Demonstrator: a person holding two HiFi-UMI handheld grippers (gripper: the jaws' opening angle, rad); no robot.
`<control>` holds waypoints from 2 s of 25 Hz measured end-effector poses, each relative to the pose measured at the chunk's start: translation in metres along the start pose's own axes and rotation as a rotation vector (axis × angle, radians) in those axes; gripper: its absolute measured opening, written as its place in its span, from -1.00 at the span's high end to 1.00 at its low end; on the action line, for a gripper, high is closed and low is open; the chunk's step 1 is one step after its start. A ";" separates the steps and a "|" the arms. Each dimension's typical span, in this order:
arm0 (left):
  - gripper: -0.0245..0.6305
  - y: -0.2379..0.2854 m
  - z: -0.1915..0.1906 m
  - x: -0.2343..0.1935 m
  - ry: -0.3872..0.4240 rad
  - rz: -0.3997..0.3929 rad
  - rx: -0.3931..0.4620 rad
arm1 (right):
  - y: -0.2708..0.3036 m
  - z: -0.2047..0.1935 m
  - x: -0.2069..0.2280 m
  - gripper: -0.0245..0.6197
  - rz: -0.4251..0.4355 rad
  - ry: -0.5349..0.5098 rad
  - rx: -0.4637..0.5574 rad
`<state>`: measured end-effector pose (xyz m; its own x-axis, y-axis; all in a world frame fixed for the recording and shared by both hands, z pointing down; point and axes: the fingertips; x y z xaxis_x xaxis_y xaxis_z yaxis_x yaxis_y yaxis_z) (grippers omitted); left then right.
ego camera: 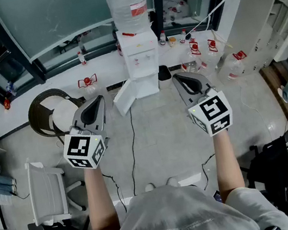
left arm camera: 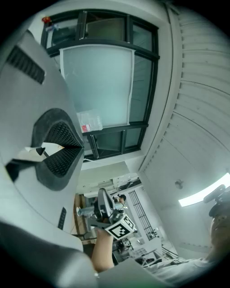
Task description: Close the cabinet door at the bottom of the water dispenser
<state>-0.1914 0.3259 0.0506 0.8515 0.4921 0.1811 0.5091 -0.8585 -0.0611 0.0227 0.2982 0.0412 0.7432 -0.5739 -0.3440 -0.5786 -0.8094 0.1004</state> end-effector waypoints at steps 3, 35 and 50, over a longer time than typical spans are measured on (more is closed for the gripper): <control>0.87 -0.003 -0.003 0.005 -0.052 -0.060 0.010 | 0.004 0.002 -0.009 0.83 -0.004 0.008 0.007; 0.86 0.188 -0.163 -0.157 -0.017 0.021 -0.223 | 0.261 -0.119 0.079 0.84 0.074 0.142 -0.086; 0.85 0.337 -0.386 -0.306 -0.229 -0.085 -0.468 | 0.517 -0.278 0.086 0.84 0.098 0.306 -0.301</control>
<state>-0.3289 -0.1701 0.3533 0.8417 0.5371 -0.0560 0.5120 -0.7609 0.3986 -0.1185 -0.2040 0.3231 0.7812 -0.6234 -0.0320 -0.5612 -0.7238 0.4015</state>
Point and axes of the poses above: the fingertips, and each gripper's own axes: y forward along the fingers, x to its right, z out of its top, and after that the axes turned 2 degrees about x, right-handed
